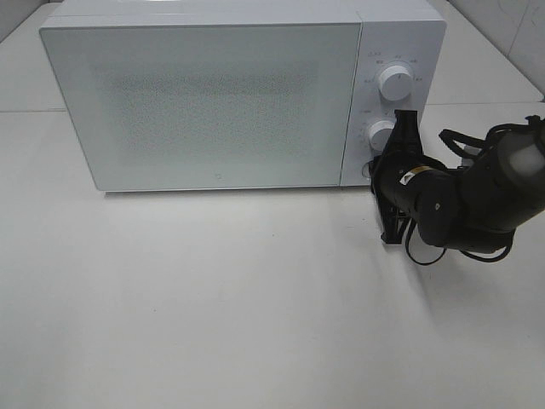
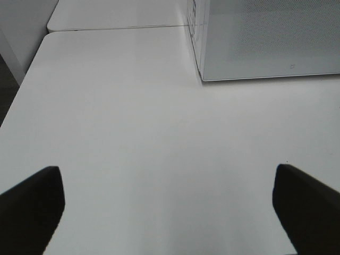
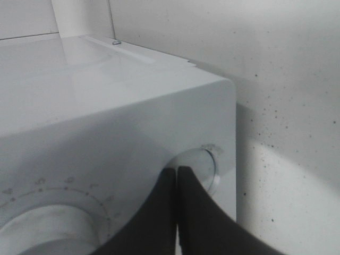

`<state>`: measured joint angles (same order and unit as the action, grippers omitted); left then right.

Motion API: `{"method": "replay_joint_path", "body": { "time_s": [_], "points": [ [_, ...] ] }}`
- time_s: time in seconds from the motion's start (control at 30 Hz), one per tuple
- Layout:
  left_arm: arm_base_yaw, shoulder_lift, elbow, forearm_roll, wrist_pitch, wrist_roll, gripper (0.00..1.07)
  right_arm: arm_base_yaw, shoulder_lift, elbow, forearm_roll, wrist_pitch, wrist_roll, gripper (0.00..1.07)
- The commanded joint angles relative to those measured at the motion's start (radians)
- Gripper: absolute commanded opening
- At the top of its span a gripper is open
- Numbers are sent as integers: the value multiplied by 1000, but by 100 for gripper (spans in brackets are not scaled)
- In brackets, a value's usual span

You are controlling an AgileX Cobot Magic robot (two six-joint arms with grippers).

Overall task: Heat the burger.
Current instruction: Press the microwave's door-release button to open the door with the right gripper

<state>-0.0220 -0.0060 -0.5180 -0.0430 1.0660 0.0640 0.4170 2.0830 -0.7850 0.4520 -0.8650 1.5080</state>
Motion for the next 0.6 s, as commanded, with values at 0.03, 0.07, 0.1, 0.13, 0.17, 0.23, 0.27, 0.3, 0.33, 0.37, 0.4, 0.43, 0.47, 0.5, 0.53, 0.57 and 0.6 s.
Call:
{"method": "replay_joint_path", "body": {
  "time_s": [0.03,0.07,0.1,0.13,0.17,0.23,0.27,0.3,0.33,0.37,0.4,0.43,0.47,0.5,0.53,0.57,0.6],
  "points": [
    [5,-13,0,3,6,-1,101,-7,-9,-37,-7,-126,3,0],
    [5,-13,0,3,6,-1,101,-7,-9,-47,-7,-126,3,0],
    [5,-13,0,3,6,-1,101,-7,-9,-67,-6,-126,2,0],
    [5,-13,0,3,6,-1,101,-7,-9,-67,-6,-126,2,0],
    [5,-13,0,3,6,-1,101,-7,-9,-79,-4,-128,2,0],
    [5,-13,0,3,6,-1,101,-7,-9,-86,4,-134,-5,0],
    [5,-13,0,3,6,-1,101,-7,-5,-87,14,-146,-15,0],
    [5,-13,0,3,6,-1,101,-7,3,-93,30,-190,-37,0],
    [5,-13,0,3,6,-1,101,-7,3,-93,30,-190,-37,0],
    [5,-13,0,3,6,-1,101,-7,12,-98,36,-204,-42,0],
    [5,-13,0,3,6,-1,101,-7,12,-98,36,-204,-42,0],
    [5,-13,0,3,6,-1,101,-7,26,-110,40,-227,-42,0],
    [5,-13,0,3,6,-1,101,-7,39,-120,37,-250,-41,0],
    [5,-13,0,3,6,-1,101,-7,39,-120,37,-250,-41,0],
    [5,-13,0,3,6,-1,101,-7,45,-123,37,-260,-41,0],
    [5,-13,0,3,6,-1,101,-7,49,-126,37,-278,-39,0],
    [5,-13,0,3,6,-1,101,-7,49,-126,37,-278,-39,0]
  ]
}}
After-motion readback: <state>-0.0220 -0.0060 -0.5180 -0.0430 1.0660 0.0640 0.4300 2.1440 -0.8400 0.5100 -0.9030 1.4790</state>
